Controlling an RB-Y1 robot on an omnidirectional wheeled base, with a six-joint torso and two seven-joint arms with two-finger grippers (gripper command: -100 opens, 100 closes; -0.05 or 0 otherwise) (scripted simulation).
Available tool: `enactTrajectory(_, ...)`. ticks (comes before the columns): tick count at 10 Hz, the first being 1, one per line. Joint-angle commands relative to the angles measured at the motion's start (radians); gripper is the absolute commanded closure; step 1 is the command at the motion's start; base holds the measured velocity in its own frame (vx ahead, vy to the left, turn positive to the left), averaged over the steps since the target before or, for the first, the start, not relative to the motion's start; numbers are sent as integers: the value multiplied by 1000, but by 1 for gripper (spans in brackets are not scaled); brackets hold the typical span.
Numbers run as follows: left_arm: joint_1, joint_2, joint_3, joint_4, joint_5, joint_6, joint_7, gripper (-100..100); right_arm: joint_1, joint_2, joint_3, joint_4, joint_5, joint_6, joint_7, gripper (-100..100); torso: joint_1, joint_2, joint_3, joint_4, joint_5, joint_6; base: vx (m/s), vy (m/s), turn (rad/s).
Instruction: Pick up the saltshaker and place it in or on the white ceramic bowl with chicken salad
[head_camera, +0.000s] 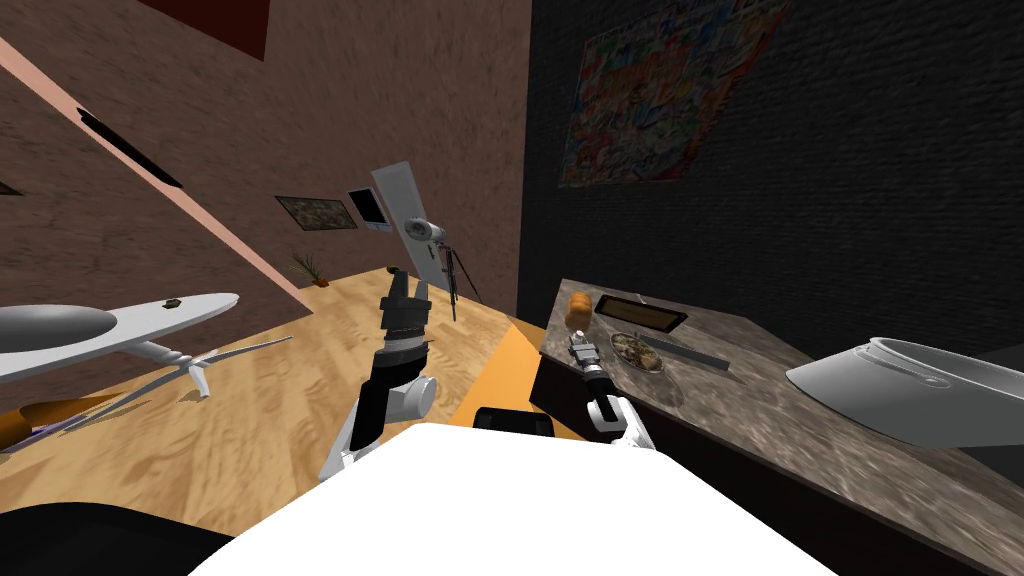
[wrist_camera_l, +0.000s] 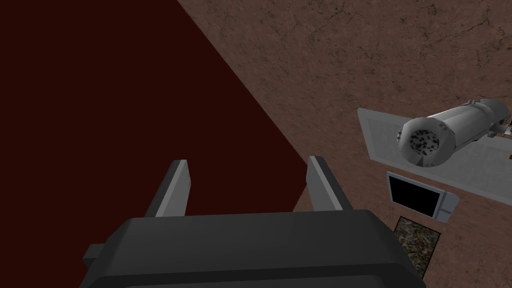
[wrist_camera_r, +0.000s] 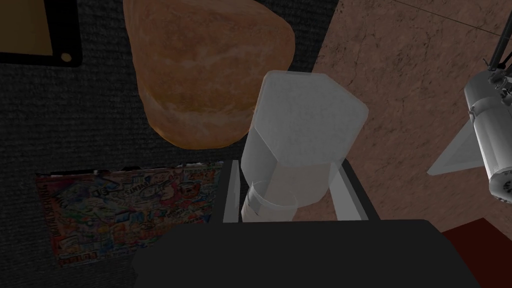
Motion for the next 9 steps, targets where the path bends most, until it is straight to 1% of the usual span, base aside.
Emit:
enactTrajectory(1,0,0,0,0,0,0,0,0,0,0,0,0,0,0,0,100,0,0,0,0,0,0,0,0,0)
enactTrajectory(2,0,0,0,0,0,0,0,0,0,0,0,0,0,0,0,0,0,0,0,0,0,0,0,0,0)
enactTrajectory(3,0,0,0,0,0,0,0,0,0,0,0,0,0,0,0,100,0,0,0,0,0,0,0,0,0)
enactTrajectory(4,0,0,0,0,0,0,0,0,0,0,0,0,0,0,0,0,0,0,0,0,0,0,0,0,0)
enactTrajectory(5,0,0,0,0,0,0,0,0,-4,-29,6,-5,1,-3,-2,100,0,0,0,0,0,0,-40,17,1)
enactTrajectory(7,0,0,0,0,0,0,0,0,-13,-73,16,-15,1,-8,-6,100,1,5,3,1,1,0,-106,22,-14)
enactTrajectory(9,0,0,0,0,0,0,0,0,-25,-111,26,-31,2,-12,-12,100,2,11,6,2,2,0,-154,-10,-27)
